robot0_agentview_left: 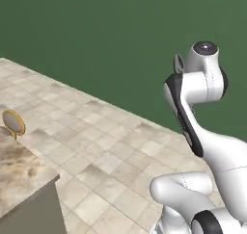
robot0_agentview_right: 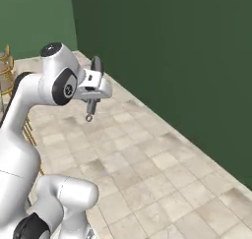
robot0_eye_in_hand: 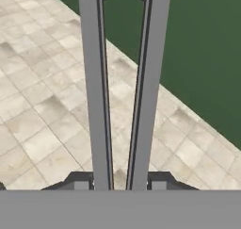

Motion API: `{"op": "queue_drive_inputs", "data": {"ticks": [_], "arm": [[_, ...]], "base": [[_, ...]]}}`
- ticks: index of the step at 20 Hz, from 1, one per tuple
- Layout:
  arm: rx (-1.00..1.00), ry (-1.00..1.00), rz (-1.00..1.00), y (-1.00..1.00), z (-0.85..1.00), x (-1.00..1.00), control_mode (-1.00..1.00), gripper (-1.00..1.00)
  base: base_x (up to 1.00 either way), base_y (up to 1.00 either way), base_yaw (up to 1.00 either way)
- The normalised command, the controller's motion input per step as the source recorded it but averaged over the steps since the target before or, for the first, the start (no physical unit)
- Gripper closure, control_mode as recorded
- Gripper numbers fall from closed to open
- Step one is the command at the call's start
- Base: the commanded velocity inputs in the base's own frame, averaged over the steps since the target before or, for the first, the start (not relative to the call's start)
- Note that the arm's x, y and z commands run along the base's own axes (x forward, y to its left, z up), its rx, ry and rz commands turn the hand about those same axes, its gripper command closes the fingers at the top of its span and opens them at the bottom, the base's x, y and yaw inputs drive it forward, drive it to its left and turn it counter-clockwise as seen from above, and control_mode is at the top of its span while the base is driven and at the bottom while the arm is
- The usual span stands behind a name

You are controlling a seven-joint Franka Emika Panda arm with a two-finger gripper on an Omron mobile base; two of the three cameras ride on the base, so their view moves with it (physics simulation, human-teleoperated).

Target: Take the tongs from the drawer on the left and place them on the dining counter next to the tray containing the hot dog.

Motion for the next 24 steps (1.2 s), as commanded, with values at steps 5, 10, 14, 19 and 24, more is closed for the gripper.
{"op": "queue_drive_inputs", "data": {"ticks": [5,10,14,19,24], "arm": [[0.00,0.00,0.00,0.00,0.00,0.00,1.00,1.00],[0.00,0.00,0.00,0.00,0.00,0.00,1.00,1.00],[0.00,0.00,0.00,0.00,0.00,0.00,1.00,1.00],[0.00,0.00,0.00,0.00,0.00,0.00,1.00,1.00],[0.00,0.00,0.00,0.00,0.00,0.00,1.00,1.00]], "base": [[0.00,0.00,1.00],[-0.01,-0.13,0.97],[-0.01,-0.34,0.90],[0.00,-0.38,0.89],[0.00,-0.78,0.77]]}}
